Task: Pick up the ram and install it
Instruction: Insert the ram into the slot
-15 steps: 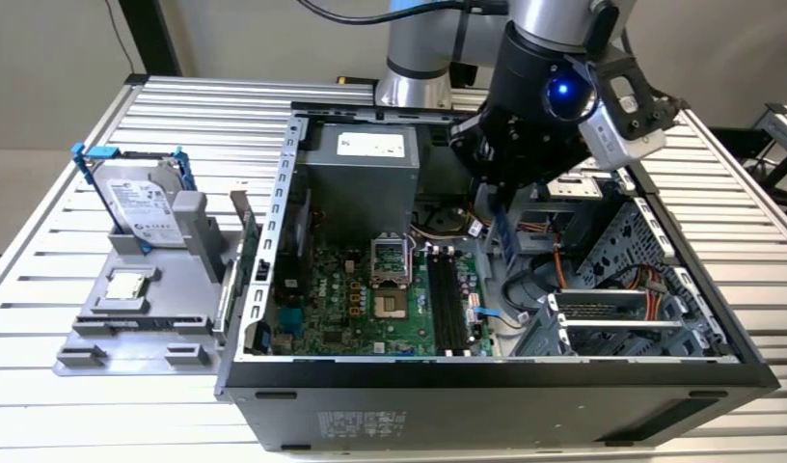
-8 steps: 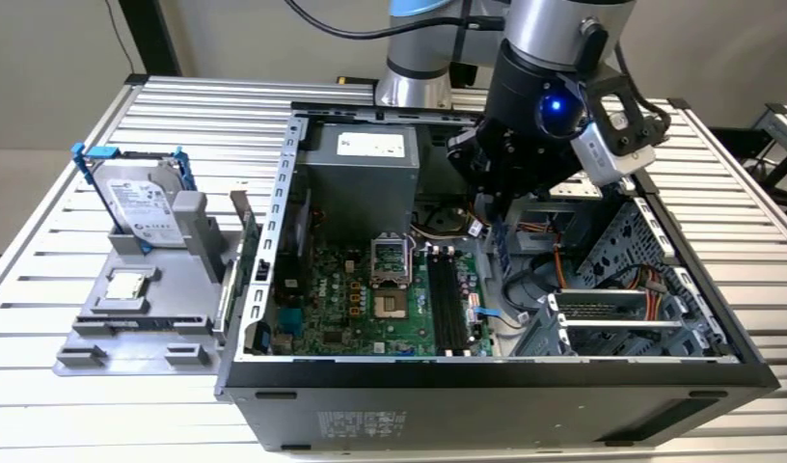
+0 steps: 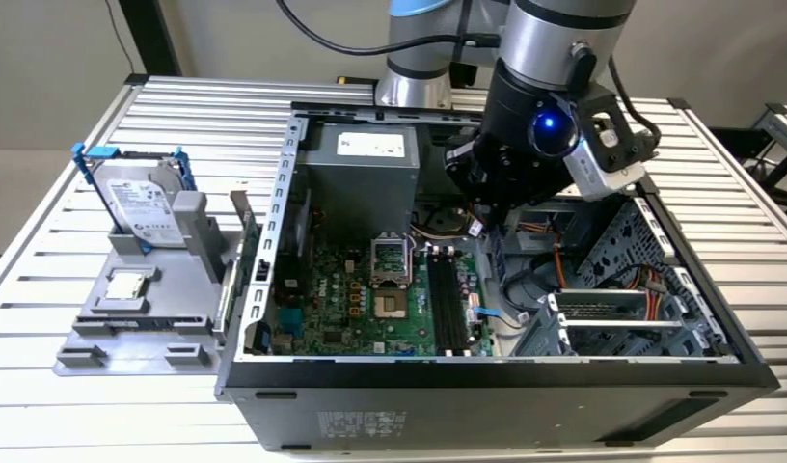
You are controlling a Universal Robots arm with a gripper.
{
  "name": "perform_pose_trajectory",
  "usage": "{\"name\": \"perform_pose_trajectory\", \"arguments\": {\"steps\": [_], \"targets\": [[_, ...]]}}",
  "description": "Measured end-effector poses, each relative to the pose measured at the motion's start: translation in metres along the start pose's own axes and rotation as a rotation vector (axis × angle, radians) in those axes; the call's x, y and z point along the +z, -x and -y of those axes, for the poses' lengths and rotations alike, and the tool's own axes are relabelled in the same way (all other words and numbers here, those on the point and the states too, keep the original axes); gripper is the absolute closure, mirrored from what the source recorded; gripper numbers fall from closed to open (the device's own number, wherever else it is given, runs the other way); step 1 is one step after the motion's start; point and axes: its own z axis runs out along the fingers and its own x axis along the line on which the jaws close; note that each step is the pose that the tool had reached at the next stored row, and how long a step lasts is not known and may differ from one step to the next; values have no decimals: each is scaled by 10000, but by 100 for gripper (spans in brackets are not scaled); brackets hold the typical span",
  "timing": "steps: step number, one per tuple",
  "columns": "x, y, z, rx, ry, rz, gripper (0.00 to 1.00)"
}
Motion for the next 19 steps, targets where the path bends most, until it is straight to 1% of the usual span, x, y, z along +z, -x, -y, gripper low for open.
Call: {"name": "perform_pose_trajectory", "arguments": {"steps": [2,12,15,17,19], "targets": [[22,-1,1,0,0,9,100],[204,-9,3,-1,-1,19,100],[259,-17,4,0,-25,21,100],[293,-20,5,-2,-57,22,100],[328,-21,5,-4,-66,22,100]]}}
